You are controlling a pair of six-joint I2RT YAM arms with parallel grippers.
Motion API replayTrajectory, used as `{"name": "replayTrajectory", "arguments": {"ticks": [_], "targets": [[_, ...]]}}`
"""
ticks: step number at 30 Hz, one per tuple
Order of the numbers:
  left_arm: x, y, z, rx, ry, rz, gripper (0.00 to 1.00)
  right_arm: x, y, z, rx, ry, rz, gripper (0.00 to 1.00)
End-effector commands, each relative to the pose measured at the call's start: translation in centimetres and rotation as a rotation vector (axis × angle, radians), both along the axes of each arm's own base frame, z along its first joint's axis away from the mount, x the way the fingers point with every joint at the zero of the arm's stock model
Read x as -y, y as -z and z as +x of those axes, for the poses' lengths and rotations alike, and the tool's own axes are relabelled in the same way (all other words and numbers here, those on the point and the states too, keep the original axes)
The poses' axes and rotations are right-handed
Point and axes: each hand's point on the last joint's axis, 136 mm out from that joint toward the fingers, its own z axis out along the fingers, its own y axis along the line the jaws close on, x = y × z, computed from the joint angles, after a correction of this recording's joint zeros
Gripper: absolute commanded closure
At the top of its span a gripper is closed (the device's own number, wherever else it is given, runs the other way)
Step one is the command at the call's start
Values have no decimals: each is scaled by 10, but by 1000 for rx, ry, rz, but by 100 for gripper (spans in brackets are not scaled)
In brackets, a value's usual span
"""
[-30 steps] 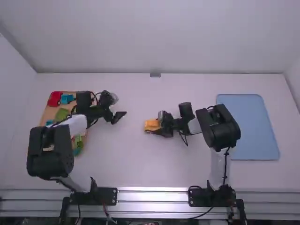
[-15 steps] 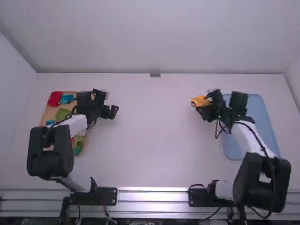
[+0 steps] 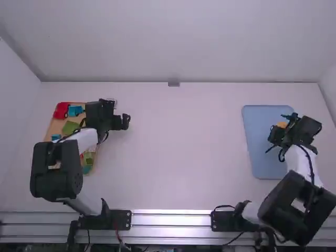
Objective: Assemble lego blocks to make yellow taxi
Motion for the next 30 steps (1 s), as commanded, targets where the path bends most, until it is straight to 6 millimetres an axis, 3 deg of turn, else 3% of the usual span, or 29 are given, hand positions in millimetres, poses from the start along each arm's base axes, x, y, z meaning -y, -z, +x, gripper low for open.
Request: {"name": "replayTrajectory", "arguments": {"ticks": [1,4,10,13,15,18,22,25,30], "targets": [[-10,3,-1,-28,-99,-4,1,11,22,0,-42,32,18,43],[-10,7,-5,-50,-94,2,1,18,48,5,-70,18,18,43],[-9,11,-9,-75,-94,0,1,16,70,22,-79,-89,-48,42],[-9,12,-11,-83,-94,-1,1,14,67,31,-61,-123,-84,30],[-8,13,-12,-90,-92,-3,1,11,63,39,-41,-139,-100,2],[-8,12,-13,-93,-92,-4,1,12,60,42,-38,-118,-114,1],[-7,2,-19,-93,-56,32,1,18,47,34,-102,-38,-170,1],[-4,-18,-24,-103,-37,74,1,8,23,35,-123,-49,-213,1],[-2,-67,-30,-96,-63,156,1,-36,-34,40,-80,-144,-244,1]]}}
